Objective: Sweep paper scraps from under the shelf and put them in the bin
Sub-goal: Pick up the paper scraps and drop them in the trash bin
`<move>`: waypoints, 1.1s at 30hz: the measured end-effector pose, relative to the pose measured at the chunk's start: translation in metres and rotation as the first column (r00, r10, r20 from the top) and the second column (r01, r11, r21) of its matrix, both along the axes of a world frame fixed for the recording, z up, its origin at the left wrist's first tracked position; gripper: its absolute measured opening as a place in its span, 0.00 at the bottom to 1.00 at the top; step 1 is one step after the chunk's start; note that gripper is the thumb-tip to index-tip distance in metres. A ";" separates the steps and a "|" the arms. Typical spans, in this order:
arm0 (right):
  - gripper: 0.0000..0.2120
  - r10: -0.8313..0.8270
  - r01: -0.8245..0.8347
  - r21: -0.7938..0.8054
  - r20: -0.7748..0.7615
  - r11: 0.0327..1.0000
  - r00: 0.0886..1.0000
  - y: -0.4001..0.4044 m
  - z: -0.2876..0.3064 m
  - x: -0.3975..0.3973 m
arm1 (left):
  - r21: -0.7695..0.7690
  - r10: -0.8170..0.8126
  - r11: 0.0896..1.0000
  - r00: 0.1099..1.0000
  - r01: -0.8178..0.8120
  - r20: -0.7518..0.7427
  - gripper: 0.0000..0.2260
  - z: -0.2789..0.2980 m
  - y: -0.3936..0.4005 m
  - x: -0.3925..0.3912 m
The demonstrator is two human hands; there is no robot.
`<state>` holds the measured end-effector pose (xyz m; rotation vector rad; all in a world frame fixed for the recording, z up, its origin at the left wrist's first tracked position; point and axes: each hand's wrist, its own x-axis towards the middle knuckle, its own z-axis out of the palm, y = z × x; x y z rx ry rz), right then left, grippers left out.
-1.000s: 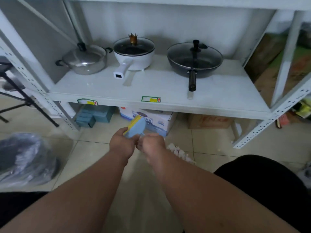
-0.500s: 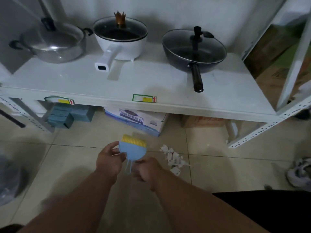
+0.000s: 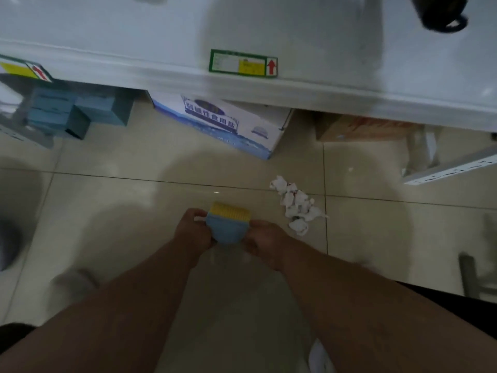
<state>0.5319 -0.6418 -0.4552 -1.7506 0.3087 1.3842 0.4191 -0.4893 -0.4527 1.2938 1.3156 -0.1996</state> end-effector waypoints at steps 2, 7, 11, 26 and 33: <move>0.25 0.067 -0.067 -0.016 -0.002 0.998 0.998 -0.003 -0.008 0.002 | 0.044 -0.087 0.995 0.994 0.091 -0.071 0.20 -0.006 0.003 0.000; 0.16 0.215 -0.170 -0.196 0.238 0.966 0.947 -0.015 -0.011 0.033 | 0.061 -0.406 0.897 0.871 0.437 -0.277 0.13 -0.010 0.014 0.020; 0.13 0.263 -0.048 -0.418 0.475 0.907 0.839 -0.053 -0.003 0.070 | 0.201 -0.651 0.633 0.654 0.748 -0.385 0.17 0.004 0.018 0.068; 0.40 0.654 -0.337 -0.568 0.568 0.751 0.501 -0.112 -0.069 0.107 | 0.435 -0.918 -0.108 0.078 0.894 -0.389 0.31 -0.063 -0.104 0.199; 0.11 0.499 -0.277 -0.430 0.581 0.859 0.643 -0.083 -0.055 0.123 | 0.175 -0.666 0.732 0.746 0.659 -0.021 0.07 -0.065 -0.101 0.181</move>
